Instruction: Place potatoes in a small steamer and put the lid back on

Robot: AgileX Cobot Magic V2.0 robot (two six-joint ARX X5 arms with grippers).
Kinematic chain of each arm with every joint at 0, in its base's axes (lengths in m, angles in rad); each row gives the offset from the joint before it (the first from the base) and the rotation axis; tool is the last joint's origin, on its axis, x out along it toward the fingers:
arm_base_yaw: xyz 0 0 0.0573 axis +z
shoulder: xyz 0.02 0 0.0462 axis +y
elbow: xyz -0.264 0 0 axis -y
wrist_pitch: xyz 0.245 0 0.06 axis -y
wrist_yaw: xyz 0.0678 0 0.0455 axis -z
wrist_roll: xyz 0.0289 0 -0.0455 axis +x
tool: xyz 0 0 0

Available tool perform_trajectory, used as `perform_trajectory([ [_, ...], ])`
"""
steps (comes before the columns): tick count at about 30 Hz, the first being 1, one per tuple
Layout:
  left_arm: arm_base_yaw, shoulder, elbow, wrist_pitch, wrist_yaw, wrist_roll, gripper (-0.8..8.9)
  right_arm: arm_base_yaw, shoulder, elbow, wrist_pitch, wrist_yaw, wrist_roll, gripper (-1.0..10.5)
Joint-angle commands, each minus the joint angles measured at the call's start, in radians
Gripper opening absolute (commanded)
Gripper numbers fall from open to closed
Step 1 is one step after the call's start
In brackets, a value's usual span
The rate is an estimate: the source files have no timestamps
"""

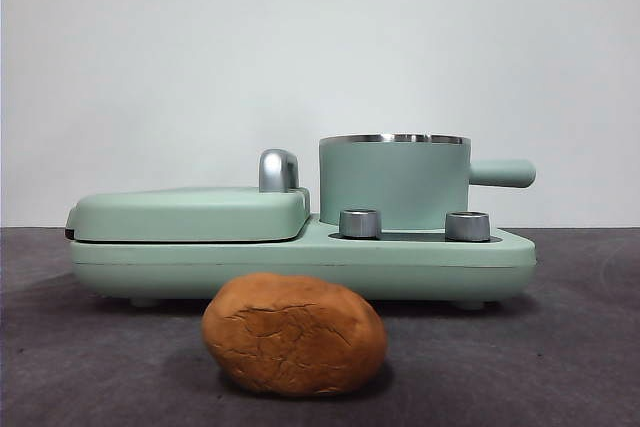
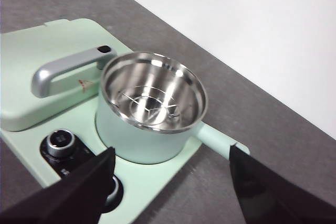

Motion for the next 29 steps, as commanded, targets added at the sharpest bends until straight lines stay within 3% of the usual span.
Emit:
perform_trajectory([
  [1,0.023,-0.049,-0.051,0.004,-0.002,-0.018,0.14,0.027,0.006,0.018,0.008,-0.001,0.012,3.4],
  [8,0.083,-0.271,-0.326,0.038,-0.018,-0.082,0.14,0.148,0.008,0.018,-0.005,-0.001,0.011,3.4],
  [13,0.105,-0.432,-0.476,0.025,-0.047,-0.132,0.14,0.309,0.079,0.018,-0.065,-0.002,0.010,3.4],
  [21,0.120,-0.567,-0.546,-0.077,-0.113,-0.180,0.14,0.559,0.306,0.018,-0.087,0.053,0.011,3.4],
  [29,0.120,-0.586,-0.545,-0.093,-0.122,-0.205,0.14,0.639,0.506,0.018,-0.041,0.051,0.015,3.5],
])
